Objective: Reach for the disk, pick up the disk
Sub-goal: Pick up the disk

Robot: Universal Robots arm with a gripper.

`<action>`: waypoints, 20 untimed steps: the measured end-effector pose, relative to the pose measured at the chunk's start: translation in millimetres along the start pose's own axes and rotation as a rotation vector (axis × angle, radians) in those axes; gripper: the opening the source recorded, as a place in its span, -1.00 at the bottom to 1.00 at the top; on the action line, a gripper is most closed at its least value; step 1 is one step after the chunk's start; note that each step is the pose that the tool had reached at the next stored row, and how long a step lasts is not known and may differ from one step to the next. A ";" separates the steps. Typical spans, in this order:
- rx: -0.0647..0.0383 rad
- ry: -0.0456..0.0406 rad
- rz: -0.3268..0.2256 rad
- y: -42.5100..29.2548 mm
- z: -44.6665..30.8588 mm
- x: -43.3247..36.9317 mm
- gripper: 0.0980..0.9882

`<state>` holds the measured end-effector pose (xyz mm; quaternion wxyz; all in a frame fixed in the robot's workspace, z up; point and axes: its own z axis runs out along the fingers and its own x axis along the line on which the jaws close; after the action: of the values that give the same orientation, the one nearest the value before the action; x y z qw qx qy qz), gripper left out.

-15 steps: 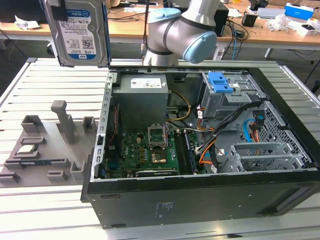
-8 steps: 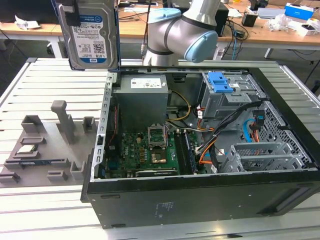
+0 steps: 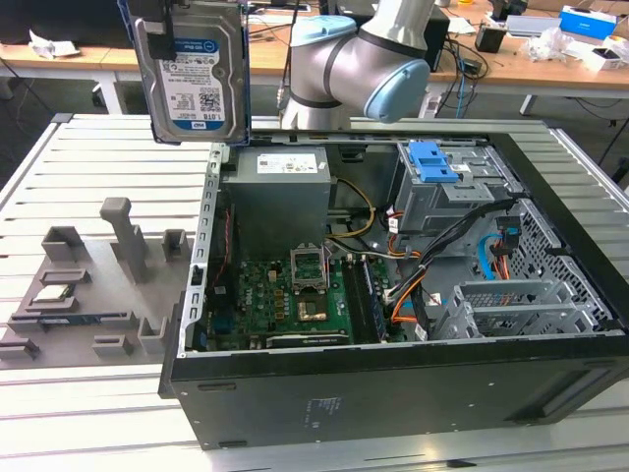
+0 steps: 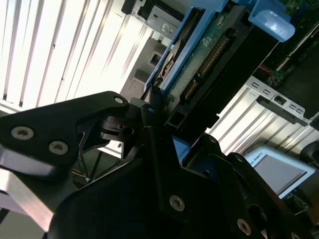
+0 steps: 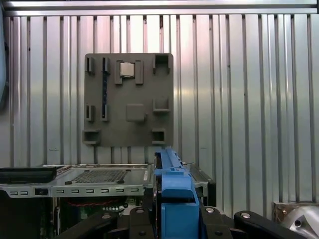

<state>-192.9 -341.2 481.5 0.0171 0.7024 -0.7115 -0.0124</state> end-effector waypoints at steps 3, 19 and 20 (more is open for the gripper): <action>0.000 0.0000 0.000 -7.9 3.5 -0.1 -0.39; 0.000 0.0000 0.000 -33.9 13.1 -0.5 -0.39; 0.000 0.0000 0.000 -34.9 13.6 -0.5 -0.39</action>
<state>-158.6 -341.2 466.4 0.0171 0.7024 -0.7115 -0.0124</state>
